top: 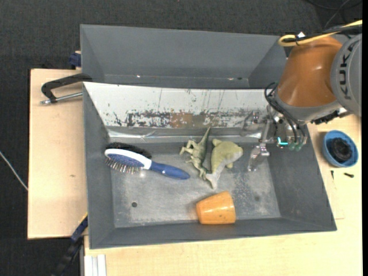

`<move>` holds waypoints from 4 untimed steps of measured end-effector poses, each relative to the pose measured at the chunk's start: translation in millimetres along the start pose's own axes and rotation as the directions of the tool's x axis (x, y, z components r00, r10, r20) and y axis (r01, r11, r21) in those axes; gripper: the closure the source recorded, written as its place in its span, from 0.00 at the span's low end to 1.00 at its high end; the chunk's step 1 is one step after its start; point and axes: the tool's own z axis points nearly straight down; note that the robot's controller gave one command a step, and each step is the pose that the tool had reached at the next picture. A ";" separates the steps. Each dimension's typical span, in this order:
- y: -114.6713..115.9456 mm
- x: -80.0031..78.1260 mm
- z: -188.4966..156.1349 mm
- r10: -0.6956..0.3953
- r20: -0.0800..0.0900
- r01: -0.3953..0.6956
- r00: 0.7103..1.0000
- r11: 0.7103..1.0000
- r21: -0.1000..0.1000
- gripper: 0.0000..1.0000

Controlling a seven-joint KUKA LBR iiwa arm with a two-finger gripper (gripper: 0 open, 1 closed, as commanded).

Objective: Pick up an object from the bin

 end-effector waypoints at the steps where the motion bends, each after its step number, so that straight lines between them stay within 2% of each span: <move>1: 41.6 -6.3 72.1 0.459 0.008 -0.459 0.888 0.888 -0.003 0.00; 2: 35.6 -1.1 43.2 0.642 0.011 -0.642 0.767 0.767 -0.007 0.00; 3: 46.4 -6.8 44.7 0.794 0.006 -0.794 0.607 0.607 -0.005 0.00; 4: 41.1 -9.4 71.7 0.859 -0.002 -0.859 0.513 0.513 -0.003 0.00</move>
Offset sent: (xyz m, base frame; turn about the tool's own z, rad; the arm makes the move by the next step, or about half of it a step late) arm 0.0041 0.0410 -0.0749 0.4795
